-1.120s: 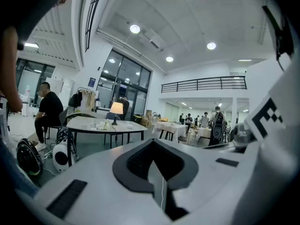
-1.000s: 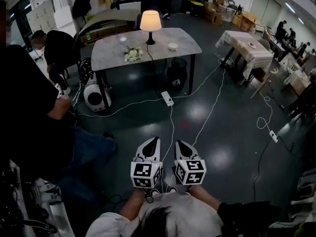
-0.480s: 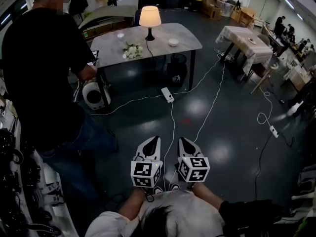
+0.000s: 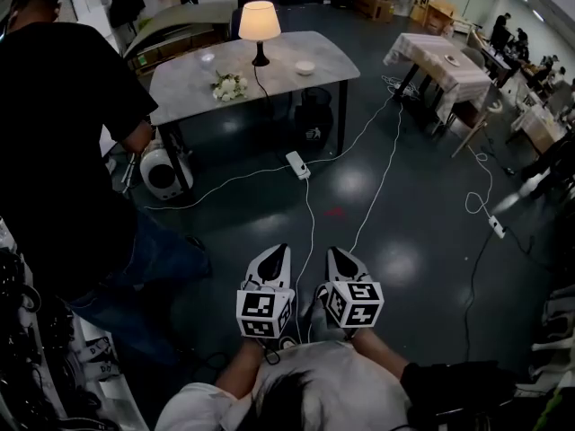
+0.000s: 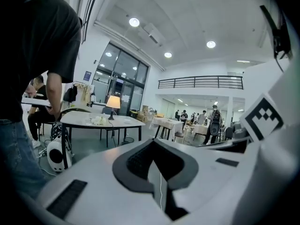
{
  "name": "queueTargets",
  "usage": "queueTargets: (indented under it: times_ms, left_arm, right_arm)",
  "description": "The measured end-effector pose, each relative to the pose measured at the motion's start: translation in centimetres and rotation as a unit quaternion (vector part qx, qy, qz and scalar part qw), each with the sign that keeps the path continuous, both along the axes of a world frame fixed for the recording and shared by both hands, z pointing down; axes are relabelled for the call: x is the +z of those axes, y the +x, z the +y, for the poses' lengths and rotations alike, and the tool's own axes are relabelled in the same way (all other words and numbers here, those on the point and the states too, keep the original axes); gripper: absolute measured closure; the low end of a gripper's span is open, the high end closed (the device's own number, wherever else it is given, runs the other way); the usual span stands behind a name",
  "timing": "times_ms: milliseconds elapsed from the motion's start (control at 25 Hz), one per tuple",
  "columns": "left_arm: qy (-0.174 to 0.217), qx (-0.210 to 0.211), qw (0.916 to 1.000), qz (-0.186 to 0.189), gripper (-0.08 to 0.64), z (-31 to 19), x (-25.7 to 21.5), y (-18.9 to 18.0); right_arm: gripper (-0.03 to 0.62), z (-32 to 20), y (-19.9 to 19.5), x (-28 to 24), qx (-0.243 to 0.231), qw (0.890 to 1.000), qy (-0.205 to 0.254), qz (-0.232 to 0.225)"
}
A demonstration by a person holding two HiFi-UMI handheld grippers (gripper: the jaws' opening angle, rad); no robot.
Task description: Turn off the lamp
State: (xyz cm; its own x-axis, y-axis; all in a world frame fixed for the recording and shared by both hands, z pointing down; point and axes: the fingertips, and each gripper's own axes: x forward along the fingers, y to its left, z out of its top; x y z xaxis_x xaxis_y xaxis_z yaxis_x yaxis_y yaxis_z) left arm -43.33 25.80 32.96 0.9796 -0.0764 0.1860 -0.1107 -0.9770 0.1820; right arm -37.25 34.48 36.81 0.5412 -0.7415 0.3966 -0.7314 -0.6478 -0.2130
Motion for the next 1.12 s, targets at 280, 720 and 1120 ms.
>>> queueTargets:
  times_ms: [280,720,1120]
  left_arm:
    - [0.001,-0.021,0.9998,-0.005,0.565,-2.3,0.8,4.5]
    - [0.0,-0.065,0.9979,-0.003,0.565,-5.6,-0.1,15.1]
    - [0.001,-0.079,0.9968,-0.014,0.565,-6.1,0.4,22.9]
  right_arm:
    - [0.594,-2.2,5.3,0.5,-0.01,1.0,0.005,-0.001]
    - [0.594,-5.7,16.4,-0.7,-0.053,0.999,0.001,0.006]
    - [0.594,-5.8,24.5,0.0,-0.066,0.998,-0.003,-0.005]
